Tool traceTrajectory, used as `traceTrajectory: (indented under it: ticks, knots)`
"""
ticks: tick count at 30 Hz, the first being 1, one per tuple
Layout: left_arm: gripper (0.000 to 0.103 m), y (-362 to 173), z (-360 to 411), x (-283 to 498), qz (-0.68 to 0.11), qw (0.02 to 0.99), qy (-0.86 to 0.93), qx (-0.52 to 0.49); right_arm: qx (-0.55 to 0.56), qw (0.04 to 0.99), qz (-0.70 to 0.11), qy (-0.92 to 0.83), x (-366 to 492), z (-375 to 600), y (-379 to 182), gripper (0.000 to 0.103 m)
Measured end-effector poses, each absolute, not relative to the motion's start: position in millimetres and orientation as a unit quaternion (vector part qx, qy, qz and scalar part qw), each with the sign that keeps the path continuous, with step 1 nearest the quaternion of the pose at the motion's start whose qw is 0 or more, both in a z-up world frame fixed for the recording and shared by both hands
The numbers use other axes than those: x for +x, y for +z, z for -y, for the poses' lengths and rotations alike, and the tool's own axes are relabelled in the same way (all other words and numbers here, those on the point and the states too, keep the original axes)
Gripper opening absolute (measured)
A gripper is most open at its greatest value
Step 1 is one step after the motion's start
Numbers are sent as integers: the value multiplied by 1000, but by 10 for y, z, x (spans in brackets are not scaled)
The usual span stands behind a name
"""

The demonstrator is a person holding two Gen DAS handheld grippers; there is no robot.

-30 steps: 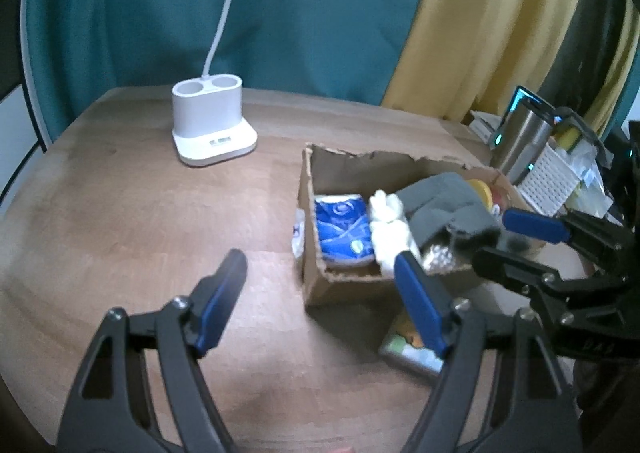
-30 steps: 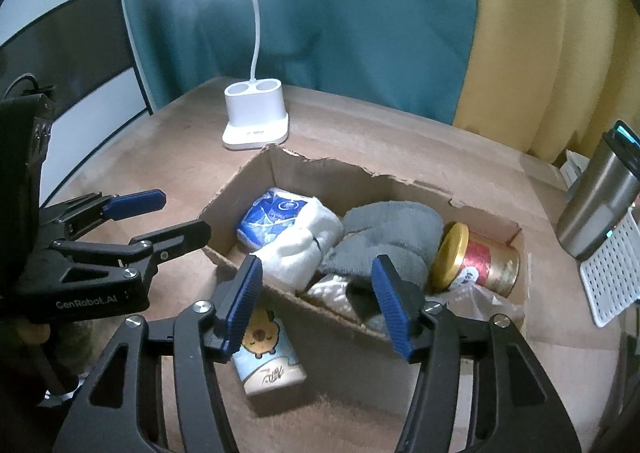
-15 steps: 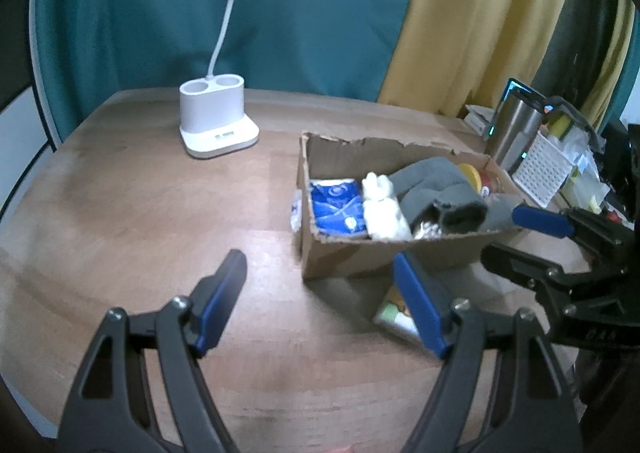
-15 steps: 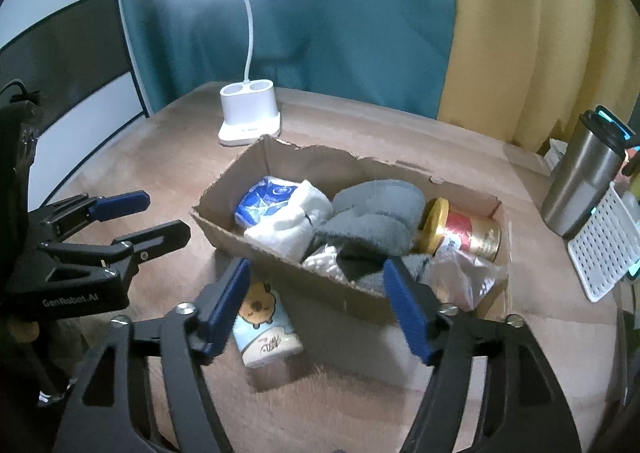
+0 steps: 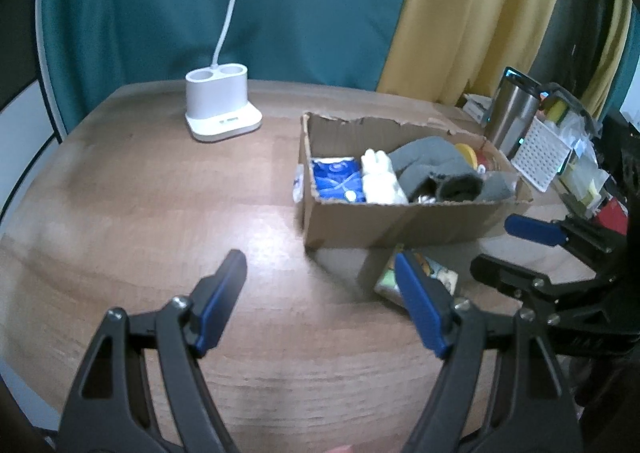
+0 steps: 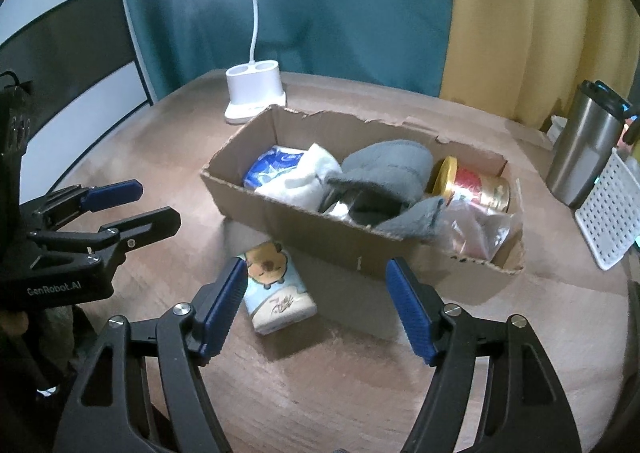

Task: Organize objects
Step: 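Reach the right tool to the cartoon tissue pack and grasp it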

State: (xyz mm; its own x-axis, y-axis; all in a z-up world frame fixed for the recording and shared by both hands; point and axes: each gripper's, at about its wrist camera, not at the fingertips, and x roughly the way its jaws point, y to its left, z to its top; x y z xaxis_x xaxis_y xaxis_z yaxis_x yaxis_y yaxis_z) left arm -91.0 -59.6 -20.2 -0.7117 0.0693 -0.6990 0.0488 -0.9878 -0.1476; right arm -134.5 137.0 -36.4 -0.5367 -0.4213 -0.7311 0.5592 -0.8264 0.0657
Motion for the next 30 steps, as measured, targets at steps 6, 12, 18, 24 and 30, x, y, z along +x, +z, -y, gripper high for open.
traceTrajectory:
  ticks: [6,12,18,24,30]
  knots:
    - [77,-248,658,-848,89,-1,922,-377,399,291,-96,-864,-1307,-1279,-445,75]
    - [77,-339,715,-811,87,-4,917,-389,408,299,-103,-856,-1295,-1194,-553,75]
    - [77,-374,777,-797,83,-9,916,-393,417,302,-104,-851,-1320,-1081,-669,75]
    - [77,-430,816,-807,87,-9,913,-398,422,298,-124,-847,-1335,-974,-773,75]
    - [77,-451,848,-834,88,-9,912,-400,429,289,-139,-845,-1385,-923,-869,61]
